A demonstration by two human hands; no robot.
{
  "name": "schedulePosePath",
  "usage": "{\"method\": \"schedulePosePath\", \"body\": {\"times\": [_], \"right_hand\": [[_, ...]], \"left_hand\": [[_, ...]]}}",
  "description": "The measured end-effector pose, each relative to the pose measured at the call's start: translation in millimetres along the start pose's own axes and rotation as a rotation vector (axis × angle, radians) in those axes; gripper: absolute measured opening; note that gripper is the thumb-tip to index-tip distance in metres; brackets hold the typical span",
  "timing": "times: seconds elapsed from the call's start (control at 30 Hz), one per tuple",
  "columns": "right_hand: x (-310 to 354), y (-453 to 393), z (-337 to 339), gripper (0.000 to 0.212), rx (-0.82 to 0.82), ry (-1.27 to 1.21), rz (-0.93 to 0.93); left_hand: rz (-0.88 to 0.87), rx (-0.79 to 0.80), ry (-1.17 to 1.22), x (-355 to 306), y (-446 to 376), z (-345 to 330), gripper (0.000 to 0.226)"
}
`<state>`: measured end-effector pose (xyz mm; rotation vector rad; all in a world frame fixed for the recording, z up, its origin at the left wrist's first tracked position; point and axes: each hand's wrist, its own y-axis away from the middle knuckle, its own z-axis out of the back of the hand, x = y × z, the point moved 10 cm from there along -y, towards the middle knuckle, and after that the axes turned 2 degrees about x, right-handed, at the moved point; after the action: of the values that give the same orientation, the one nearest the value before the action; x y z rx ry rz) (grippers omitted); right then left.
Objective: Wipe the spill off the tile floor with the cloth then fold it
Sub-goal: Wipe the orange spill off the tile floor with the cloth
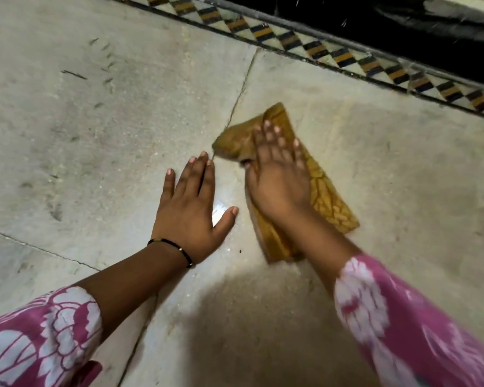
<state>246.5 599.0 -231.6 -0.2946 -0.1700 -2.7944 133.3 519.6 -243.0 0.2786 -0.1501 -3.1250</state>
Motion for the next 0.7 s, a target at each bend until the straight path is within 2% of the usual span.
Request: {"method": "schedulePosePath", "body": {"times": [0.1,0.23,0.37,0.47,0.53,0.6,0.7], "right_hand": [[-21.8,72.9,-3.0,0.063,0.026,-0.009,-0.013],[-116.9,132.3,15.8,0.067,0.034,-0.026,-0.254],[-184.1,105.5,38.1,0.071,-0.051,-0.052,-0.478],[-187.2,53.1,36.8,0.066,-0.081,-0.059,-0.608],[-151.6,19.6,26.3,0.064,-0.048,-0.026,-0.518],[-96.5,2.6,14.4,0.064,-0.013,0.008,-0.345],[-38.0,22.8,1.4,0.064,-0.010,-0.008,-0.169]], "left_hand": [[-0.003,-0.007,0.005,0.4,0.4,0.4,0.082],[-0.006,-0.019,0.021,-0.2,1.8,0.8,0.082],[-0.006,-0.021,0.013,-0.7,1.9,0.4,0.082],[-0.004,-0.019,0.005,-1.4,1.5,1.0,0.082],[0.000,-0.014,0.001,-2.5,1.7,1.0,0.082],[0.004,-0.013,-0.003,-2.0,1.6,1.1,0.083],[0.003,-0.012,-0.012,-3.8,2.1,2.3,0.083]]}}
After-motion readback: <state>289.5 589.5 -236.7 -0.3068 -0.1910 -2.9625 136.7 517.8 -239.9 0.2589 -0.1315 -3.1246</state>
